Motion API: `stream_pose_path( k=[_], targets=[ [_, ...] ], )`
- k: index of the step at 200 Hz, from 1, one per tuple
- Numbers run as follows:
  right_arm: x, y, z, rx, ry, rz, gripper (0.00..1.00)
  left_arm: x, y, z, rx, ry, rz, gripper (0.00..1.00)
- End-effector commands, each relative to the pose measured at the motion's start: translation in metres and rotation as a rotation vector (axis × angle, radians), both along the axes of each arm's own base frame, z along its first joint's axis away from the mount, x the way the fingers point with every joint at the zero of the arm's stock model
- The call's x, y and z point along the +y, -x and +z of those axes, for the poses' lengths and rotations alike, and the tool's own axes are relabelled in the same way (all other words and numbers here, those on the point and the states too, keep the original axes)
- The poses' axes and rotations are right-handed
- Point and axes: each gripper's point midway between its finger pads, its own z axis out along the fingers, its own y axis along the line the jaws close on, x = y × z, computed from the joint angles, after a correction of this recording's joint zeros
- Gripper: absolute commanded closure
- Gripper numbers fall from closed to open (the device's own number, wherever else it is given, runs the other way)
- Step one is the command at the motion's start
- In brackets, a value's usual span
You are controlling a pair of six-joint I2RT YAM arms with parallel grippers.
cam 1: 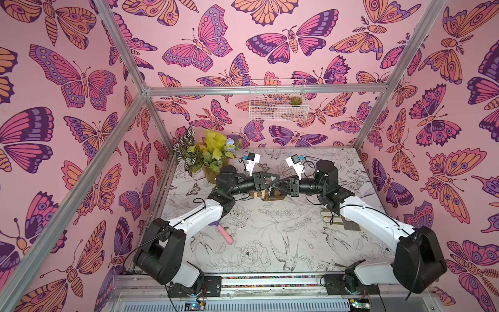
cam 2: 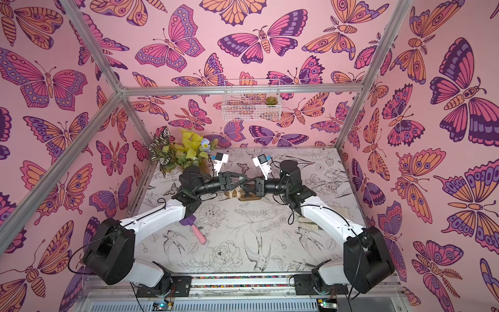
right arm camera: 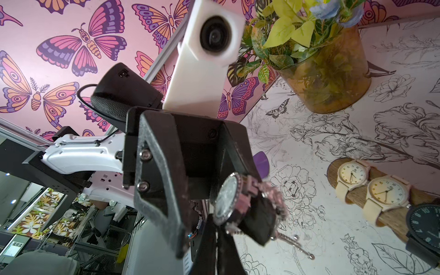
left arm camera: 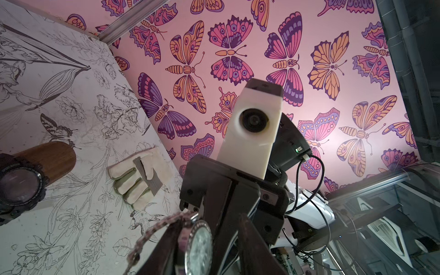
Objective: Place watch on stand
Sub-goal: Adjust the watch.
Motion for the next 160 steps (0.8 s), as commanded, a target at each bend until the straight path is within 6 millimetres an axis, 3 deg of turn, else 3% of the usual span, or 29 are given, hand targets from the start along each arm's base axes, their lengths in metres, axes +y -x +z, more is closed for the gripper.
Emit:
stream_pose_path(
  k=[1, 70, 160],
  targets=[
    [-0.001, 0.007, 0.005, -0.029, -0.011, 0.014, 1.0, 0.001, 0.004, 0.0, -0.017, 0.018, -0.017, 0.6],
    [-0.005, 0.023, 0.0, -0.014, 0.014, 0.059, 1.0, 0.006, 0.001, 0.0, -0.013, 0.023, -0.002, 0.59],
    [-0.007, 0.036, -0.024, 0.044, 0.072, 0.12, 1.0, 0.004, -0.001, 0.002, 0.008, 0.055, -0.021, 0.61]
  ],
)
